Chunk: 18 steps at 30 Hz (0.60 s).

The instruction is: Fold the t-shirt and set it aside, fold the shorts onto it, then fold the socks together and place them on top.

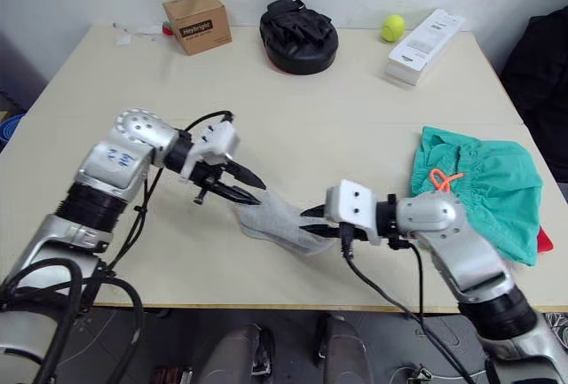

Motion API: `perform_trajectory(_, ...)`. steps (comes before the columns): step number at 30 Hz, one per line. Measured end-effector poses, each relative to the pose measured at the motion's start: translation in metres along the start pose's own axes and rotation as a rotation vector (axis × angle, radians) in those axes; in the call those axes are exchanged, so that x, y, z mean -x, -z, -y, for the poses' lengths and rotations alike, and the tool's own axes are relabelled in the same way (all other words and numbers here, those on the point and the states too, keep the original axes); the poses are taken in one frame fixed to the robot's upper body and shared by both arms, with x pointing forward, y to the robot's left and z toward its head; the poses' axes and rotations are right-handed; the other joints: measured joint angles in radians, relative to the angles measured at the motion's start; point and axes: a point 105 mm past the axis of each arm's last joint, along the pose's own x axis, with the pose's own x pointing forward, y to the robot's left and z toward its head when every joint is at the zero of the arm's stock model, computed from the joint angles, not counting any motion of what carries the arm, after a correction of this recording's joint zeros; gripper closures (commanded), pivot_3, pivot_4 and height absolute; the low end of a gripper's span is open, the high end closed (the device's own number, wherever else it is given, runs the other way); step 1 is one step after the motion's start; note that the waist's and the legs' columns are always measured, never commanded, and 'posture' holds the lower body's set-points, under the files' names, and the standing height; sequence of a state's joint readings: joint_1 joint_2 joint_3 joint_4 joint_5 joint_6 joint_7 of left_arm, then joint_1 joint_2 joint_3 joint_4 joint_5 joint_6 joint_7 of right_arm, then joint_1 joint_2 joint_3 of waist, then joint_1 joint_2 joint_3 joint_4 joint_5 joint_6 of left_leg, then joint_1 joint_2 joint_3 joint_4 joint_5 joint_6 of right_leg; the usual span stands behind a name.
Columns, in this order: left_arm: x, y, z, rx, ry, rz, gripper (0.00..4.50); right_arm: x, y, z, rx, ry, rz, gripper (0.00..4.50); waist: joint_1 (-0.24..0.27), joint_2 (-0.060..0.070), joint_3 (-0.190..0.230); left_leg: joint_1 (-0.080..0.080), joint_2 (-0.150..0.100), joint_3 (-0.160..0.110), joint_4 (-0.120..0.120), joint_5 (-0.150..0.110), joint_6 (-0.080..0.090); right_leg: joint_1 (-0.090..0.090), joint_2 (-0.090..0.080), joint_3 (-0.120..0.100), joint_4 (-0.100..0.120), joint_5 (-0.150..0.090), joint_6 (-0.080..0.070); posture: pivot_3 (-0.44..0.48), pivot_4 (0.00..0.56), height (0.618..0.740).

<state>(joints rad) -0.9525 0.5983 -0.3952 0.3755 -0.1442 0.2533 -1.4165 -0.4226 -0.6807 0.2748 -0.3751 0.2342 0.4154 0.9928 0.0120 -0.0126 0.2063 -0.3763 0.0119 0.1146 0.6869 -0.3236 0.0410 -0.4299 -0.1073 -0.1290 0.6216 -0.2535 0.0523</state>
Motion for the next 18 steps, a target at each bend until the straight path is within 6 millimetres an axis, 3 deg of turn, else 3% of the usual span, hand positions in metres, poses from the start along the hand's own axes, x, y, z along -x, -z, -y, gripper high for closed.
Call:
perform_trajectory(1,-0.006,0.006,0.001,-0.014,0.001,-0.033,4.49,-0.007,0.001,0.003,-0.001,0.014,-0.006,4.50,-0.003,0.000,0.000,0.000,0.000,0.000,0.000,0.000,0.000,0.000,0.000,0.000,0.000,0.000,0.000,0.000,0.150,0.740)
perform_trajectory(5,-0.023,0.038,0.012,0.003,0.019,-0.130,4.49,-0.024,0.015,0.010,0.006,0.054,-0.080,4.50,-0.013,0.000,0.000,-0.001,0.001,0.000,0.000,0.000,0.000,-0.001,0.000,0.000,0.000,0.000,0.000,0.000,0.150,0.740)
perform_trajectory(9,-0.022,0.038,0.013,-0.054,0.002,-0.157,4.49,-0.030,0.032,0.002,0.017,0.028,-0.155,4.50,-0.012,-0.001,-0.001,0.000,0.000,0.000,0.000,0.000,0.000,0.000,0.000,0.000,0.000,0.000,0.000,0.000,0.150,0.740)
perform_trajectory(15,-0.024,0.040,0.011,-0.054,-0.032,-0.155,4.49,-0.011,0.046,-0.001,0.131,0.018,-0.223,4.50,-0.009,-0.001,-0.003,0.003,0.000,0.000,0.000,0.000,0.000,0.003,-0.001,0.000,-0.001,0.000,0.000,0.000,0.150,0.740)
perform_trajectory(18,-0.026,0.040,0.011,-0.043,-0.048,-0.145,4.49,0.007,0.056,0.009,0.178,0.052,-0.273,4.50,-0.005,-0.003,-0.003,0.005,0.000,0.000,0.000,0.000,0.000,0.004,-0.002,0.001,-0.002,0.000,0.000,0.000,0.150,0.740)
